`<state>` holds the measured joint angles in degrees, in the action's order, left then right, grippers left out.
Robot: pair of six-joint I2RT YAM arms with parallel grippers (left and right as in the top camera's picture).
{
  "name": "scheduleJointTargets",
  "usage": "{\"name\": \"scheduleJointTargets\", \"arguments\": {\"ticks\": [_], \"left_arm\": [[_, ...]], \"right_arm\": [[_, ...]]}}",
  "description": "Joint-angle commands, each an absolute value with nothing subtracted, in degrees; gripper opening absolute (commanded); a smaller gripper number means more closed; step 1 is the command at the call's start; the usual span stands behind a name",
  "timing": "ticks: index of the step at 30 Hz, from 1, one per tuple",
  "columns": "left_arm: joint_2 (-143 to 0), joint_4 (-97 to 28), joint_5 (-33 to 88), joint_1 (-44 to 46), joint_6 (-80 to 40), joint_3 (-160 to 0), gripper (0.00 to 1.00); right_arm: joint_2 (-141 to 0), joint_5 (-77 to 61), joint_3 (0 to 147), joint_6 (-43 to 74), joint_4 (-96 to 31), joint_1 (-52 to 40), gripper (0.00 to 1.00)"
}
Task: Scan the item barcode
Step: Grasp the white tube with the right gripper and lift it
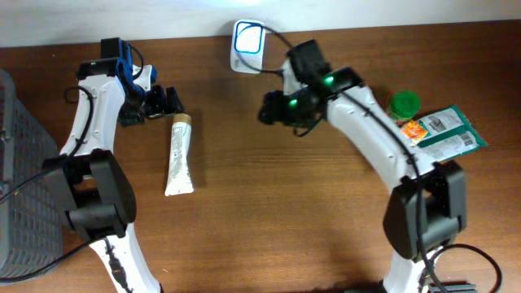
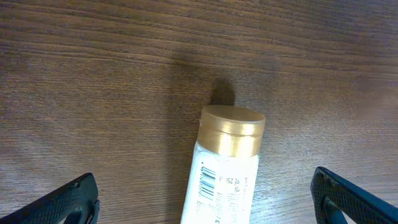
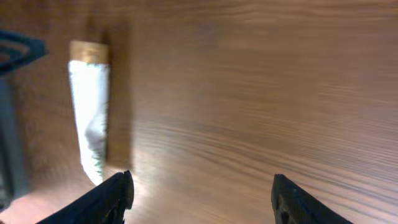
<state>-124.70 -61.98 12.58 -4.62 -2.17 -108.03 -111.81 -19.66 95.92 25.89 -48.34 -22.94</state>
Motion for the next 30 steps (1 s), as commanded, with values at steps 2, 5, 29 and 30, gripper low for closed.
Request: {"name": "scheduleJointTargets", "arguments": {"ticks": [2, 5, 29, 30], "left_arm": [[-123.09, -59.94, 12.62, -4.78, -1.78, -108.92, 0.99], [-123.07, -59.48, 12.19, -6.09, -1.74, -110.54, 0.99], [-123.66, -65.6, 12.6, -14.39, -3.86, -125.34, 0.99], [-124.03, -65.6, 12.6, -14.41, -3.86, -125.34, 0.99]], "right_arm": [[-115.55, -23.0, 94.19, 30.98, -43.46, -27.49, 0.68], [-116.92, -24.03, 93.62, 32.86, -38.96, -30.09, 0.69], [-131.92, -29.17, 93.65, 36.14, -11.31, -42.81, 0.18], [-131.92, -29.19, 93.65, 35.99, -11.09, -42.92, 0.18]]}}
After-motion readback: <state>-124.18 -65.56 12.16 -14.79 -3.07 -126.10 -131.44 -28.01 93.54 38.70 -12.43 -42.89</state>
